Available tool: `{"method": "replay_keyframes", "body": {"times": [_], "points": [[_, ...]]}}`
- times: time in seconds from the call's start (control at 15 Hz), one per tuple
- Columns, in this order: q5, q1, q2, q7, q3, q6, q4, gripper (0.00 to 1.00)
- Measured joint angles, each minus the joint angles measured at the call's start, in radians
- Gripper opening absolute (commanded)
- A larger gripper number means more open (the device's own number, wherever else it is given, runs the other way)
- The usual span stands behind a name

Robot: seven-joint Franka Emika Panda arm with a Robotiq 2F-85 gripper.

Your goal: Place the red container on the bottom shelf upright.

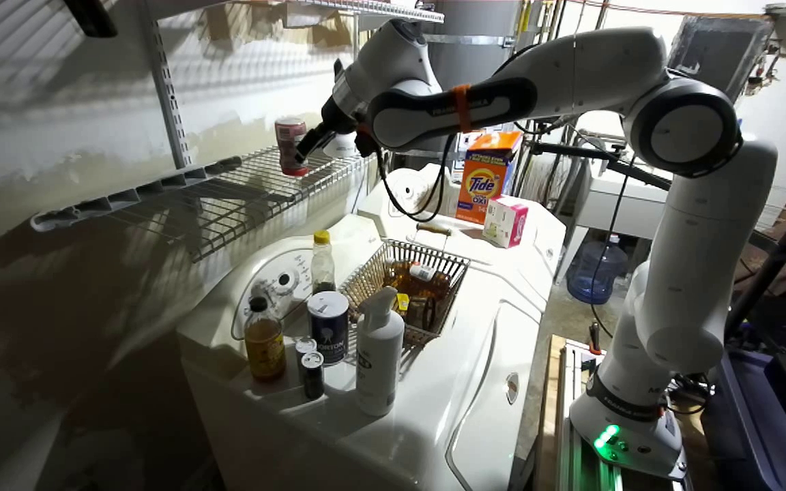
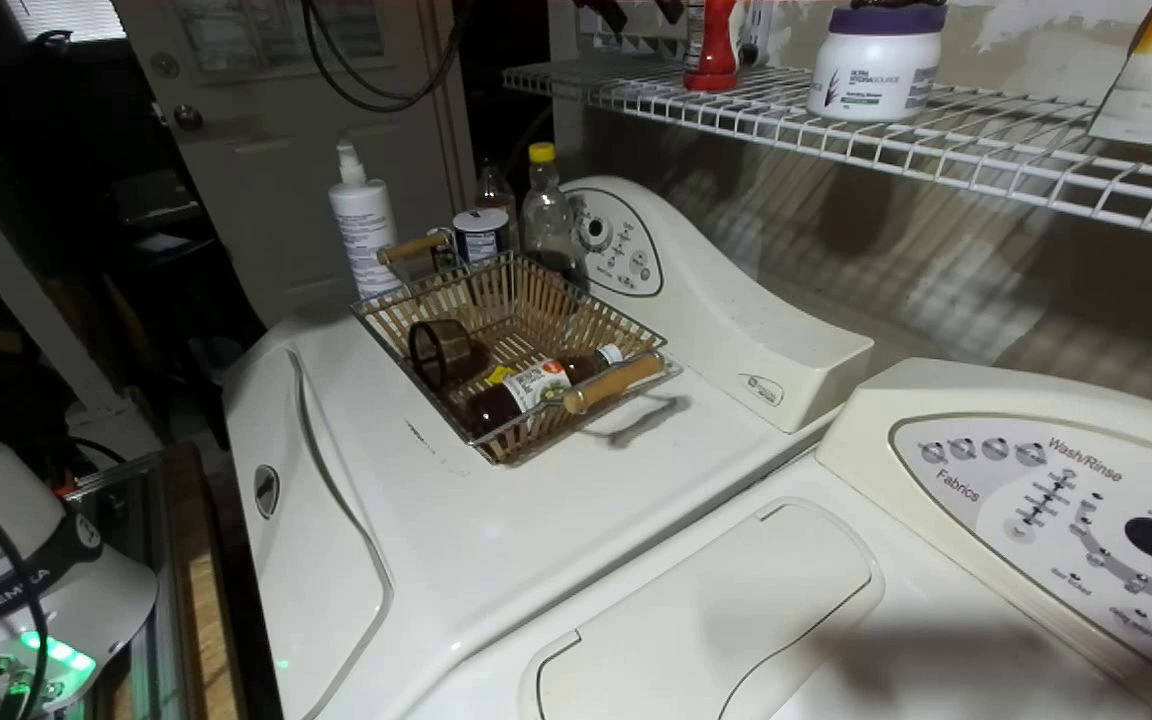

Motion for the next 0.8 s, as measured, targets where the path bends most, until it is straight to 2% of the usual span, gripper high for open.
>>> {"method": "replay_keyframes", "body": {"times": [0.8], "points": [[0.015, 0.0, 0.147, 0.0, -0.037, 0.003, 0.173, 1.0]]}}
